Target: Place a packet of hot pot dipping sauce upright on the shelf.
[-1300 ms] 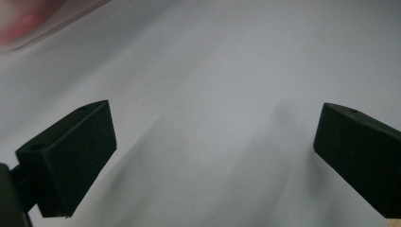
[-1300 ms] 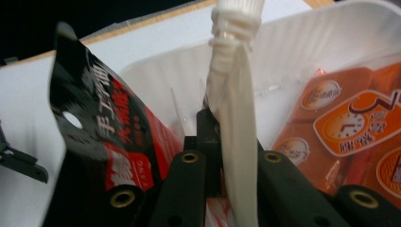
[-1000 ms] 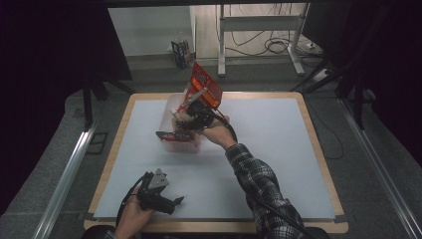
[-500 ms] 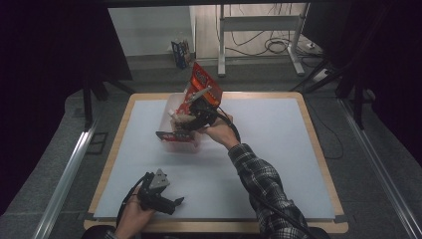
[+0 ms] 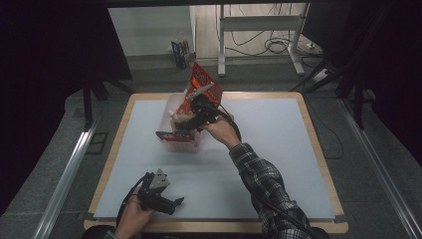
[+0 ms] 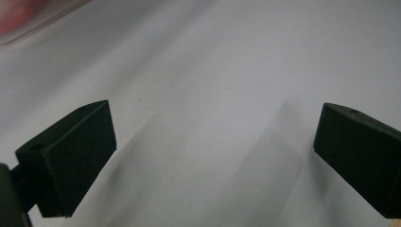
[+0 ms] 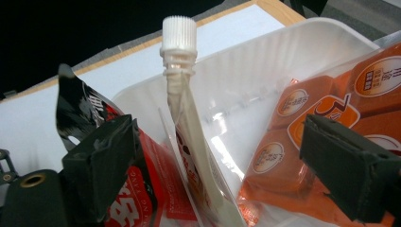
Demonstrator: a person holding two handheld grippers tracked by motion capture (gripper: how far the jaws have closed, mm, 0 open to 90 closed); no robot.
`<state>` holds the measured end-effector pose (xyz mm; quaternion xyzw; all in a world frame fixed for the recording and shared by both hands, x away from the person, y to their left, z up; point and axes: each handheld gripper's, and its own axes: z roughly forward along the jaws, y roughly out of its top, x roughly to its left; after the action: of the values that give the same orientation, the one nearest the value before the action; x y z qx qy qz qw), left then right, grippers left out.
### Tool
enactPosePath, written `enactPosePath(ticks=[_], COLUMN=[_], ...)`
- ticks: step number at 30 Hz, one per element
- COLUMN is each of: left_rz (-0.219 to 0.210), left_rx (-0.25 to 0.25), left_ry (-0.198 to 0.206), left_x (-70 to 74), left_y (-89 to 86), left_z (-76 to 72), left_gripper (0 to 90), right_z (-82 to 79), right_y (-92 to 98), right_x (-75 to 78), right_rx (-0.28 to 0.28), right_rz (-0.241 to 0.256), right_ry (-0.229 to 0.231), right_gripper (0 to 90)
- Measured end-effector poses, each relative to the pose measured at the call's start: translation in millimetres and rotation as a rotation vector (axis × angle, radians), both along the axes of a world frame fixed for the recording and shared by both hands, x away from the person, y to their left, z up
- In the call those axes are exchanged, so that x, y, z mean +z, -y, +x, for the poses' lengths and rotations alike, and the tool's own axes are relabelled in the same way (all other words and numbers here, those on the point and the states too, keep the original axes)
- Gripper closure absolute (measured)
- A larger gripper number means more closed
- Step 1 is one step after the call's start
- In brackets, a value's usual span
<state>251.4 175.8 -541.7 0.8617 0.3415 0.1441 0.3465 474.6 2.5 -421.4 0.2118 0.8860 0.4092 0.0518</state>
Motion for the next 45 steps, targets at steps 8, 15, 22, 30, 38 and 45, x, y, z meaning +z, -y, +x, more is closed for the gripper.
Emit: enactPosePath(ticks=[8, 15, 22, 30, 38, 45], left_rz=[-0.009, -0.027, -0.064, -0.128, -0.177, -0.197], left_rx=[0.001, 0.001, -0.004, 0.006, 0.017, 0.023], left_ry=[-0.007, -0.005, 0.007, 0.035, 0.079, 0.118], left_x=[1.0, 2.9, 5.7, 9.6, 13.3, 16.8], left_y=[-0.8, -1.7, -4.4, -9.3, -15.6, -22.2], left_z=[0.0, -0.6, -1.5, -2.7, -3.8, -9.4], left_gripper=[0.0, 0.3, 0.1, 0.0, 0.0, 0.0], right_z=[-1.3, -4.5, -8.6, -13.9, -17.9, -21.5], right_y=[5.6, 9.2, 12.1, 14.8, 19.5, 23.0], right_x=[4.4, 8.4, 13.7, 17.1, 17.9, 16.8], right_rx=[-0.003, 0.007, 0.013, 0.02, 0.007, 0.001], right_rz=[0.027, 0.048, 0.06, 0.049, 0.037, 0.026], right_ry=[-0.023, -0.04, -0.043, -0.023, -0.015, -0.009], right_gripper=[9.8, 8.9, 5.6, 1.7, 0.0, 0.0])
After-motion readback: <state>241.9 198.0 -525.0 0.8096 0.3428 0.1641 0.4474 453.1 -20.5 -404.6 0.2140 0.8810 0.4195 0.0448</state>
